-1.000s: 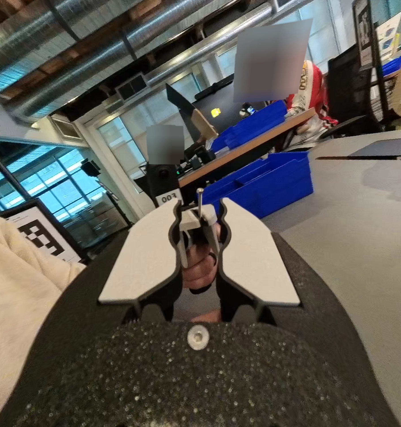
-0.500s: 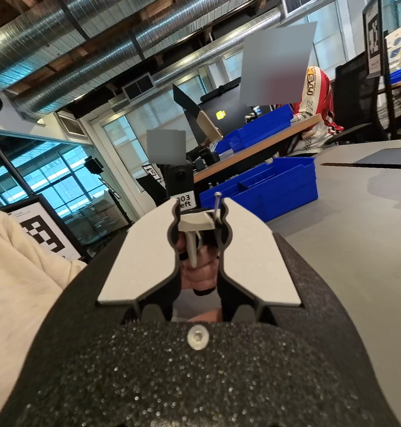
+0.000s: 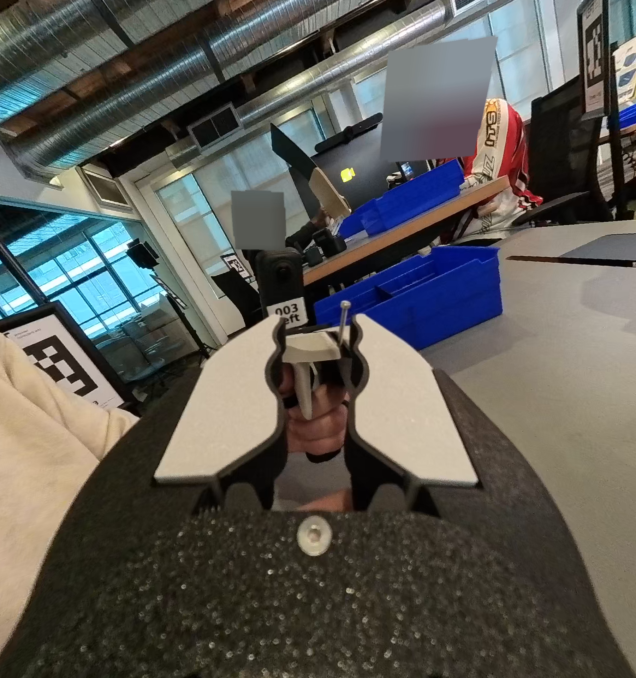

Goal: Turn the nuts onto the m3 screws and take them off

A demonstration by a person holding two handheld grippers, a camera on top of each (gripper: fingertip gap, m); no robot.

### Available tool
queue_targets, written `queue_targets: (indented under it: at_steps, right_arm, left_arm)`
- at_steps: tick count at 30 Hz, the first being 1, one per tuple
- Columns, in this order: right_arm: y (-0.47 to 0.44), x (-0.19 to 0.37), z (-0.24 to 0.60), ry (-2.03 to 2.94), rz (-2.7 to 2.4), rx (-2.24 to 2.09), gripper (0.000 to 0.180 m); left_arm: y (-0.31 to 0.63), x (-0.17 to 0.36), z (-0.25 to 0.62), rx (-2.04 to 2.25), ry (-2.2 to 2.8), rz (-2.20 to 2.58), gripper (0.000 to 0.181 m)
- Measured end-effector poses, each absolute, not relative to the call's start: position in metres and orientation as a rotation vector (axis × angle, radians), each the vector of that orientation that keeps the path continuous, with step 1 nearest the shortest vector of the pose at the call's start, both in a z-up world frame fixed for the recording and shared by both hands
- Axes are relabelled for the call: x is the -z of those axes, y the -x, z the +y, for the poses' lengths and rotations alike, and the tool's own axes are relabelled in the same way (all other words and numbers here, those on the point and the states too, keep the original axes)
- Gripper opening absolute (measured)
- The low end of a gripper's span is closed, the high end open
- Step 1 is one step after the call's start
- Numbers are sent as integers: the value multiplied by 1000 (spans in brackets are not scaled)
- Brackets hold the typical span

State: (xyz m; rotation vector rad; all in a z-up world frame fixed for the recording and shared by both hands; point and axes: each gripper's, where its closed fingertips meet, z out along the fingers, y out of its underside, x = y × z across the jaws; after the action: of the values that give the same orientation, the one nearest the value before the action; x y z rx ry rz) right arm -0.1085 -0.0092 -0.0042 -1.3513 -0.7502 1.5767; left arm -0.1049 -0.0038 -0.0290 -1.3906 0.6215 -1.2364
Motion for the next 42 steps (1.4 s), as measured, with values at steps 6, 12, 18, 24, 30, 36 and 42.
queue_targets:
  at_steps: [6,12,18,24,30,36,42]
  right_arm:
    - [114,2,-9,1348,-769,-1568,28]
    - [113,3,-5,1364,-772,-1535,5]
    - [114,19,20,1508,-576,-1390,5]
    - [115,25,25,1525,-327,-1317,9]
    - [105,21,15,1425,-523,-1346,22]
    - [105,10,-1,1343,-728,-1638,16]
    - [113,15,0,1396,-744,-1576,5]
  left_arm:
    - [97,30,-10,1227,1390,671,3]
    - [96,29,-11,1212,1383,681,3]
    - [104,43,13,782,1460,654,3]
    - [103,54,21,651,1493,634,3]
    - [99,45,7,996,1469,657,3]
    - [95,33,-14,1280,1393,698,3]
    - [93,39,-9,1179,1432,713,3]
